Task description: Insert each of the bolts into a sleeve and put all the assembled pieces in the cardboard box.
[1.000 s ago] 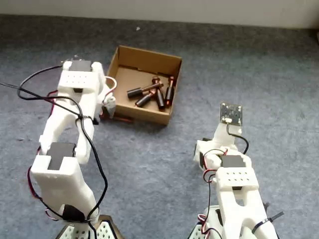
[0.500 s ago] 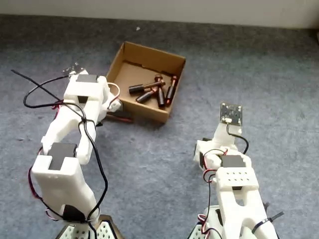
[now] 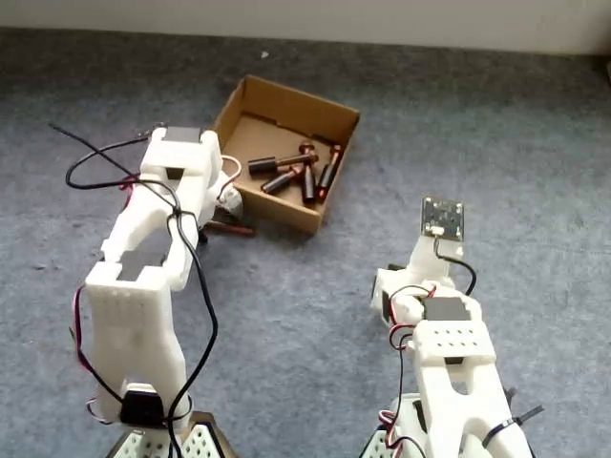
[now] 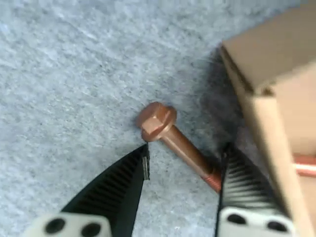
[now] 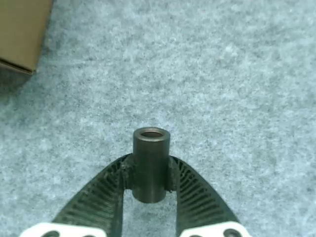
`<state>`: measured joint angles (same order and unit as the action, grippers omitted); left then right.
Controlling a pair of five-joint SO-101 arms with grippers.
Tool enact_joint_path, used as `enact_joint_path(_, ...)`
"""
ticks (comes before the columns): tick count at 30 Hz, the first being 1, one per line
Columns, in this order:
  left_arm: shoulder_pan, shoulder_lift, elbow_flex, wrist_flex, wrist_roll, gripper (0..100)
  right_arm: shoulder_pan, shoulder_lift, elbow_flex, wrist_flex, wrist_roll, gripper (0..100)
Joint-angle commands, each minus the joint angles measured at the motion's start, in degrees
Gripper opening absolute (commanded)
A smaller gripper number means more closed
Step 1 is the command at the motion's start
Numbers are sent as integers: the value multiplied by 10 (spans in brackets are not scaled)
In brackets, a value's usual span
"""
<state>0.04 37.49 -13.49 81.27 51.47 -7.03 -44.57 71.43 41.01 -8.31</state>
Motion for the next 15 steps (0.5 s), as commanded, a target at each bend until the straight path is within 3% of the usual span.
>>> enact_joint_path(1,3,33,-29,21,5,29,7,-15,-3,-11,-1,4)
enact_joint_path(9,4,25,-32,40,4,5,7,-15,-3,-11,-1,4)
enact_joint_path(15,4,-84,21,45,-24,5,6,-21,-3,-8,-1,4)
